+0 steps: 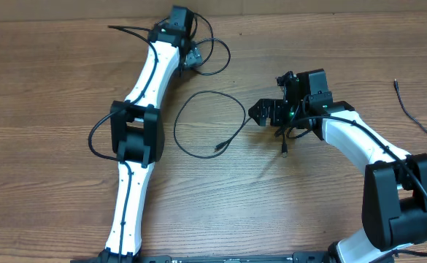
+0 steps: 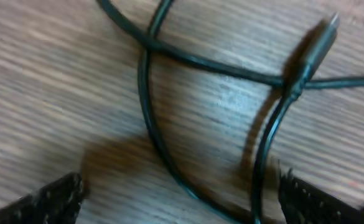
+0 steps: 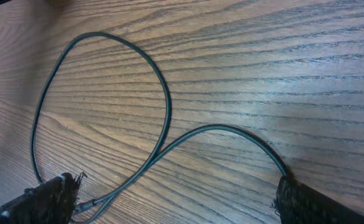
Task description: Untangle cables
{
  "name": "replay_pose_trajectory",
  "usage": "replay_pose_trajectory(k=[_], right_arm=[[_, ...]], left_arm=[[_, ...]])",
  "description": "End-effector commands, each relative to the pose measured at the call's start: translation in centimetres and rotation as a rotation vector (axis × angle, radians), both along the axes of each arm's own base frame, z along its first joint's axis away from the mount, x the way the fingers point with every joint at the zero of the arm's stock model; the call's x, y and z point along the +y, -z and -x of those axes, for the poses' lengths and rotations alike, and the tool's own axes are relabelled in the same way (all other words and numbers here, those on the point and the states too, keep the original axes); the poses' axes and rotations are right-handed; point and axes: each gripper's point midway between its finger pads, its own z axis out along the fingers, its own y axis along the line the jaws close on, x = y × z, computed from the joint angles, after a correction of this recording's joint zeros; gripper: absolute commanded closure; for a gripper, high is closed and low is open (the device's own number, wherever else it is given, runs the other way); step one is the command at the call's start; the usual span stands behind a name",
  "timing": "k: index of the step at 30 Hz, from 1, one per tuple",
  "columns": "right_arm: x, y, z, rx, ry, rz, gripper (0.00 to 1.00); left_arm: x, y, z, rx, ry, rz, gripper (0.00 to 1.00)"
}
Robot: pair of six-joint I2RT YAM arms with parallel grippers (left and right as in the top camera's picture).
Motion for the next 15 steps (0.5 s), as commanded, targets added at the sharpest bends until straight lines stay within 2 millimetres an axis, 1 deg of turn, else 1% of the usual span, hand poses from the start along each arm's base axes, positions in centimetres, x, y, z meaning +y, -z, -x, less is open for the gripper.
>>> replay_pose_trajectory(k=[1,2,3,6,7,8,11,14,15], right_arm=[[0.0,-0.1,-0.1,-0.008,-0.003,0.006,0.00],[0.0,-0.1,-0.1,-0.008,-0.003,0.006,0.00],[0.0,-0.1,-0.1,-0.008,-0.003,0.006,0.00],[0.0,-0.1,-0.1,-0.008,-0.003,0.006,0.00],[0.0,-0.1,-0.1,-0.008,-0.003,0.006,0.00],[0.0,-0.1,-0.1,-0.008,-0.003,0.006,0.00],[0.0,-0.1,-0.1,-0.008,-0.003,0.006,0.00],[0.0,-0.1,-0.1,-0.008,-0.003,0.006,0.00],[0.0,-0.1,-0.1,-0.008,-0.003,0.006,0.00]], left_arm=[[-1.4,1.4,0.6,0.033,0.110,-0.049,0.02],[-1.6,1.4,0.7,0.036,0.129,-0.056,0.07],[-1.7,1.4,0.8,0.041,0.138,-0.060,0.14],[-1.5,1.7,1.6,0.074,0.137,-0.068,0.48],[-1.5,1.7,1.8,0.084,0.138,-0.063,0.54],[-1.5,1.8,2.0,0.093,0.132,-0.062,0.57],[-1.0,2.0,2.6,0.120,0.113,-0.063,0.80],[-0.5,2.1,3.0,0.142,0.105,-0.068,0.95],[-0.3,2.1,3.2,0.149,0.103,-0.069,0.96]])
